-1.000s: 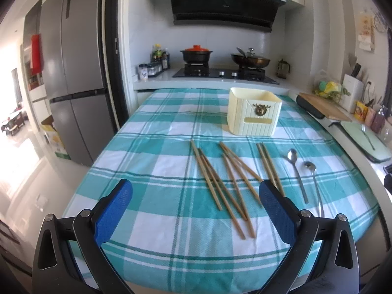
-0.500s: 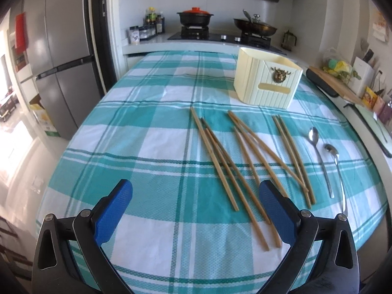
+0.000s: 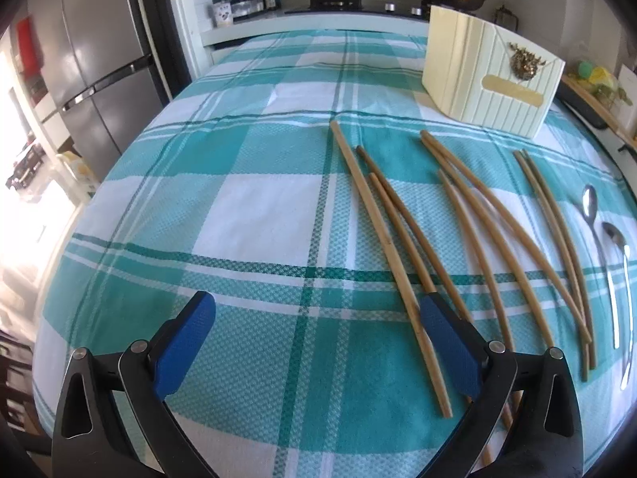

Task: Organize utensils
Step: 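Close the left tool on a wooden chopstick while the right tool approaches the spoons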

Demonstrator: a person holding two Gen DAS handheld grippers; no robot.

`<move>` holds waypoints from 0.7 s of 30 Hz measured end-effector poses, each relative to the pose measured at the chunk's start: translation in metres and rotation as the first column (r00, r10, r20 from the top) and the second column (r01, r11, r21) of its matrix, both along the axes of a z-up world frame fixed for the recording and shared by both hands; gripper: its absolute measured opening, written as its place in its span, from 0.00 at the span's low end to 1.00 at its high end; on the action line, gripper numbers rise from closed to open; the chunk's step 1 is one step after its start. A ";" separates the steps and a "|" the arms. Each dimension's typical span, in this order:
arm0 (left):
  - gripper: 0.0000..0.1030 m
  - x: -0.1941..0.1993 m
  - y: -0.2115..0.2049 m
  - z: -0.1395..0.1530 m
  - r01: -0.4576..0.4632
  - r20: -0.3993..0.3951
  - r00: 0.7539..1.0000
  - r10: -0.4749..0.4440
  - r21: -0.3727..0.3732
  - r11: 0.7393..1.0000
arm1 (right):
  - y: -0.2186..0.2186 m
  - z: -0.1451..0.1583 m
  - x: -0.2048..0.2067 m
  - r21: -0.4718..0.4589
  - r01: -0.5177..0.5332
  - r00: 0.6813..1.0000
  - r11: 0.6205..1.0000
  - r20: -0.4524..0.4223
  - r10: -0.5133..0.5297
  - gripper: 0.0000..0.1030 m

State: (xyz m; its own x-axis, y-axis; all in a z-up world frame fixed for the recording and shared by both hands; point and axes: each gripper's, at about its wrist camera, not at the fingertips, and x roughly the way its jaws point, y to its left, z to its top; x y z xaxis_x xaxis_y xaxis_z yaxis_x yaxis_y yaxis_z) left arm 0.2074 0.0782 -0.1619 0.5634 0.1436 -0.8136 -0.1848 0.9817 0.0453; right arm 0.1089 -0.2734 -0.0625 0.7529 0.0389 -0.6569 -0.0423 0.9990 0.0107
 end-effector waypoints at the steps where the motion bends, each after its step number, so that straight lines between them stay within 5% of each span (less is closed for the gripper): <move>1: 1.00 0.002 0.002 -0.001 0.004 0.004 1.000 -0.004 -0.016 1.000 | 0.000 -0.002 0.003 0.003 0.002 1.000 1.000 -0.007 -0.002 0.99; 8: 1.00 0.021 0.012 -0.007 0.011 -0.037 0.999 -0.012 -0.014 1.000 | -0.004 -0.030 0.031 0.043 0.009 0.995 0.999 -0.103 -0.005 0.99; 21: 0.95 0.084 0.033 -0.005 0.113 -0.103 0.987 -0.125 -0.117 0.987 | 0.003 -0.085 0.113 0.172 -0.031 0.961 0.985 -0.265 0.077 0.74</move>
State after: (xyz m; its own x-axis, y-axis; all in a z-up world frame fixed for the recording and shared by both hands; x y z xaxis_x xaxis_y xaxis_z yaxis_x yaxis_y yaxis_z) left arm 0.2914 0.1109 -0.1673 0.4779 -0.0134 -0.8783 -0.0661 0.9965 -0.0512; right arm 0.2220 -0.2709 -0.1478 0.5428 0.1994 -0.8158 -0.0690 0.9787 0.1933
